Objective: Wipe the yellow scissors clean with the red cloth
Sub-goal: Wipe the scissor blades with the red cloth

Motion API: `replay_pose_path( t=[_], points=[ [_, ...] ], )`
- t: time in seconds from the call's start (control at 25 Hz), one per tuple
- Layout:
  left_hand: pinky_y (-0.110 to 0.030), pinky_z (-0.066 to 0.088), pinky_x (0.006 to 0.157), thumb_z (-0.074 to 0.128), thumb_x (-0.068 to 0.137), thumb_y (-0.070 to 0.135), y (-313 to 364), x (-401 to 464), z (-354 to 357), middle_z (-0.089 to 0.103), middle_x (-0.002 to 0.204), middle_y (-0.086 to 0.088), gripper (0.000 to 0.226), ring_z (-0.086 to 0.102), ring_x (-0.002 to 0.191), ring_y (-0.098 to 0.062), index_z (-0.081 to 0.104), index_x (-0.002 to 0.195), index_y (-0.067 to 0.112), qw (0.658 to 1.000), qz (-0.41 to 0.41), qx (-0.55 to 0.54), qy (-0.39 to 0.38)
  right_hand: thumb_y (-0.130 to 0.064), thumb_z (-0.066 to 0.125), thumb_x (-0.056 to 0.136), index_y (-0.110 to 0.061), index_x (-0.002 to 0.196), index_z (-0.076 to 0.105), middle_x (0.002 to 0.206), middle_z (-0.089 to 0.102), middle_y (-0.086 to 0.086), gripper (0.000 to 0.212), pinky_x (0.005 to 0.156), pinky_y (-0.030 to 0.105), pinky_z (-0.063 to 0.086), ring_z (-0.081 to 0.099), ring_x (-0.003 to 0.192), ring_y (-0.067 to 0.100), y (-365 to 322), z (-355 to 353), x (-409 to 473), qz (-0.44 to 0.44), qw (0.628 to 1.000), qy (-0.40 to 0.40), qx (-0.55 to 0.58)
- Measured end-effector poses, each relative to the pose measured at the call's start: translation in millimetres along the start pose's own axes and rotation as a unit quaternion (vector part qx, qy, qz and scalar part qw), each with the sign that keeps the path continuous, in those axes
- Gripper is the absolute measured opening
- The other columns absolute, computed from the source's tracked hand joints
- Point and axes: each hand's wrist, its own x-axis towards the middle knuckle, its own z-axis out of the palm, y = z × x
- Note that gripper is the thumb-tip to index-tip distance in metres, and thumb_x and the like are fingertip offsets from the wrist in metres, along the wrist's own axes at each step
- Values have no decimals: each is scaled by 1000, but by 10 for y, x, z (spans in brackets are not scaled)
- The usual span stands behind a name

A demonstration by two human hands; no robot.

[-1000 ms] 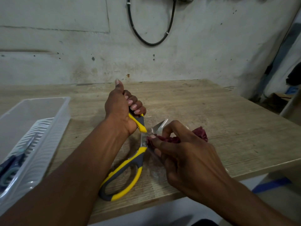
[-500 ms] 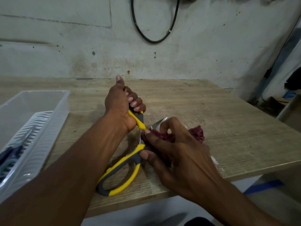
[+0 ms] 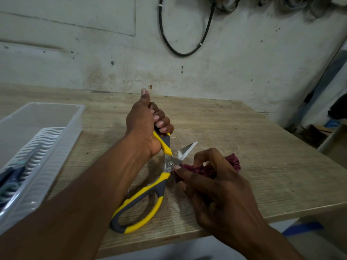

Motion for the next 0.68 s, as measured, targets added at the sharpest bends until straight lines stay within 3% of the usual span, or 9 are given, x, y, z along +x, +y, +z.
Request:
replay_pose_path(
  t=[0.08,0.16,0.36,0.52,0.68],
  points=[
    [-16,25,38,39,106,57,-7,-5,7,29,41,3,69,28,31,-12,35,48,20,1000,-2,-1,3,-39,69,95,-39,115,78,114,57,-9,22,57,34,53,60,79,4,4,15,69,18,998,48,42],
    [-16,25,38,38,106,57,-4,8,1,29,40,3,70,28,30,-12,35,46,20,1000,-1,-4,4,-30,74,91,-37,114,78,115,57,-6,25,60,36,54,60,77,6,-12,40,194,19,996,49,72],
    [-17,25,38,36,107,55,-13,8,4,29,41,2,69,28,31,-13,35,49,19,1000,-3,-2,6,-32,67,82,-49,129,66,119,50,-8,50,54,20,44,52,82,3,-59,11,288,-3,995,-98,-27],
    [-17,24,39,39,107,54,-47,-8,9,27,43,2,64,26,33,-13,32,55,18,1000,-12,1,20,-41,56,87,-58,144,47,118,47,-9,60,51,33,55,58,90,9,-56,-161,57,17,983,-171,-63],
    [-16,23,40,38,107,54,-30,-18,21,27,42,2,63,26,32,-13,31,55,19,1000,-19,-6,19,-44,51,80,-55,140,53,116,52,-8,61,47,29,49,60,92,13,-18,-412,-113,11,969,-205,-137]
  ],
)
